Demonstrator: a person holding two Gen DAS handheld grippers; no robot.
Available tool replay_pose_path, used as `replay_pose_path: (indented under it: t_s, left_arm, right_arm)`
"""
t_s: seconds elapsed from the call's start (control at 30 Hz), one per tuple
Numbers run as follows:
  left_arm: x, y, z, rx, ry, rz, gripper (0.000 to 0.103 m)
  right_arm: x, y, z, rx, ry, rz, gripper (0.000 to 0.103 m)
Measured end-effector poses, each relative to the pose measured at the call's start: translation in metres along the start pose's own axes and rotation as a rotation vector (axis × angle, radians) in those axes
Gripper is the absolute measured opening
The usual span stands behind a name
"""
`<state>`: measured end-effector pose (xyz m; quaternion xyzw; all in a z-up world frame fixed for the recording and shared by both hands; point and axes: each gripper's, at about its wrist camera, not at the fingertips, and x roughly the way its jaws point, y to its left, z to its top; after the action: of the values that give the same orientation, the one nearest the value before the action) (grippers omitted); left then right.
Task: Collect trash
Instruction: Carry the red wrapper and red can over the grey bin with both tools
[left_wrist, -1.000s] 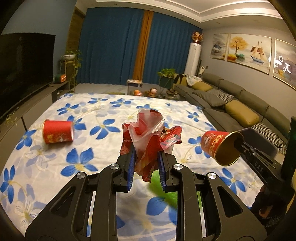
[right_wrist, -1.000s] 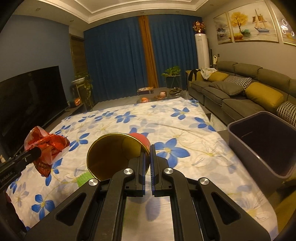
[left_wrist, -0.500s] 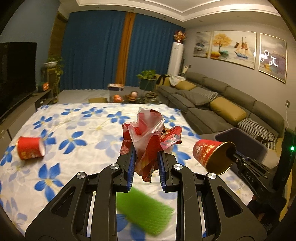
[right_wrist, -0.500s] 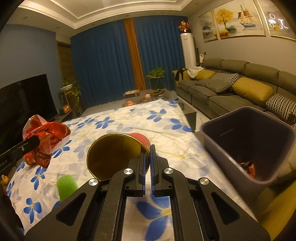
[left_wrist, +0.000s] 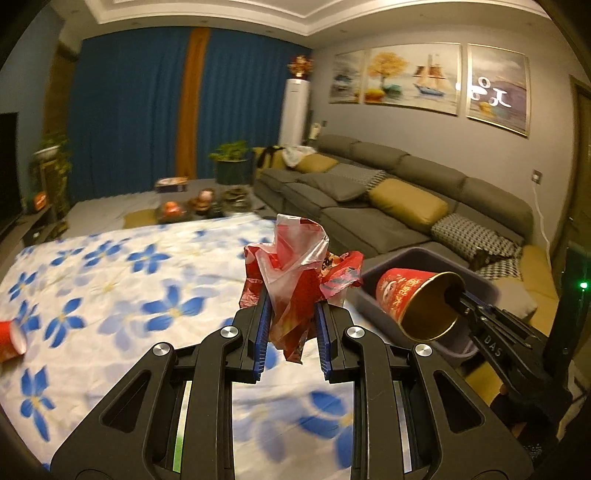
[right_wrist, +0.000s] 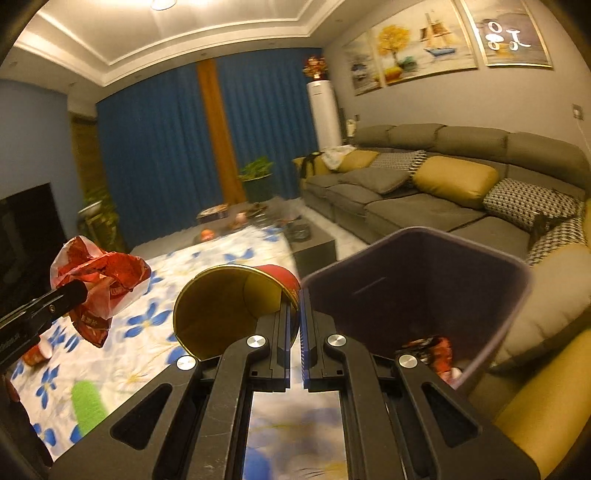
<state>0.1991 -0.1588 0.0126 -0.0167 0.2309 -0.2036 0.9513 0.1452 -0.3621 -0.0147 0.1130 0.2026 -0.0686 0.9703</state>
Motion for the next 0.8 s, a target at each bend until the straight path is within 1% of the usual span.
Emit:
replay_pose_path:
  t_s: [0.17, 0.3, 0.43, 0.5, 0.6, 0.8]
  left_arm:
    - [0.026, -0.035, 0.004, 0.034, 0.006, -0.072, 0.021]
    - [0.047, -0.060, 0.006, 0.066, 0.017, -0.114, 0.021]
    - [0.068, -0.077, 0.006, 0.072, 0.037, -0.155, 0.021]
    - [0.076, -0.088, 0.005, 0.091, 0.041, -0.172, 0.021]
    - [0.085, -0.101, 0.005, 0.114, 0.047, -0.190, 0.021]
    - [0.102, -0.113, 0.002, 0.114, 0.071, -0.209, 0.021]
  right_arm:
    - [0.001, -0.036, 0.006, 0.049, -0.013, -0.073, 0.005]
    - [0.009, -0.057, 0.004, 0.059, 0.005, -0.129, 0.005]
    - [0.012, -0.071, -0.001, 0.062, 0.014, -0.161, 0.005]
    - [0.012, -0.073, -0.002, 0.062, 0.015, -0.173, 0.005]
    - [0.012, -0.076, -0.003, 0.061, 0.013, -0.192, 0.005]
    - [0.016, -0.090, -0.003, 0.078, 0.021, -0.209, 0.005]
